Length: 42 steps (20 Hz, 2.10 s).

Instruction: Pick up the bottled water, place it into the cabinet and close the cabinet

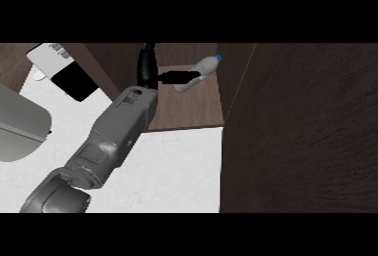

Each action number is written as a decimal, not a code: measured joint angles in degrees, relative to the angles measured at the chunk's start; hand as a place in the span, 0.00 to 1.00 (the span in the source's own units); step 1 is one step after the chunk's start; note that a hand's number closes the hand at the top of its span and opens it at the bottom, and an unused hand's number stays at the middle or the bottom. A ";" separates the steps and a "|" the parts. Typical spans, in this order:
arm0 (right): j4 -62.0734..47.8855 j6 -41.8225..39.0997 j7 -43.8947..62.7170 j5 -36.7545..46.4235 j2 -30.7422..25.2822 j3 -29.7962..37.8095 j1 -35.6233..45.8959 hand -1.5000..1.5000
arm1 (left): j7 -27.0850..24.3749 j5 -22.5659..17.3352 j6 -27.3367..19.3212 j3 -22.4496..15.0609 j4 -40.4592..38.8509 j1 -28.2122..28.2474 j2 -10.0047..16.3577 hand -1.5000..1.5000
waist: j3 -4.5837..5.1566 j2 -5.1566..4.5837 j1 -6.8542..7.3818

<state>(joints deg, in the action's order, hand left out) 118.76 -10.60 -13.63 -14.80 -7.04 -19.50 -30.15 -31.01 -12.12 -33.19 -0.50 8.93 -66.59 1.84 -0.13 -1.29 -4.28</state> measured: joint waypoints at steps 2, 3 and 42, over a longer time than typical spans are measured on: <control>0.62 0.01 -0.44 0.14 -0.25 0.04 -0.96 0.00 | -1.57 -1.46 2.86 1.48 1.33 0.40 -0.03 0.00 | 0.10 -0.01 0.21; 1.04 0.11 -0.45 0.34 -0.40 0.05 -1.25 0.00 | -2.82 -1.73 4.16 1.78 1.96 0.84 -0.33 0.00 | 0.03 0.11 0.43; 5.37 5.05 1.21 4.27 -0.27 -2.68 -5.60 0.00 | 7.54 -13.85 18.63 -20.78 66.13 44.03 1.16 0.00 | 0.04 2.57 7.45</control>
<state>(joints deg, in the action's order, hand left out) 124.14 -5.55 -12.42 -10.53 -7.31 -22.18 -35.75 -23.47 -25.97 -14.56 -21.29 75.06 -22.56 3.00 -0.09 1.28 3.17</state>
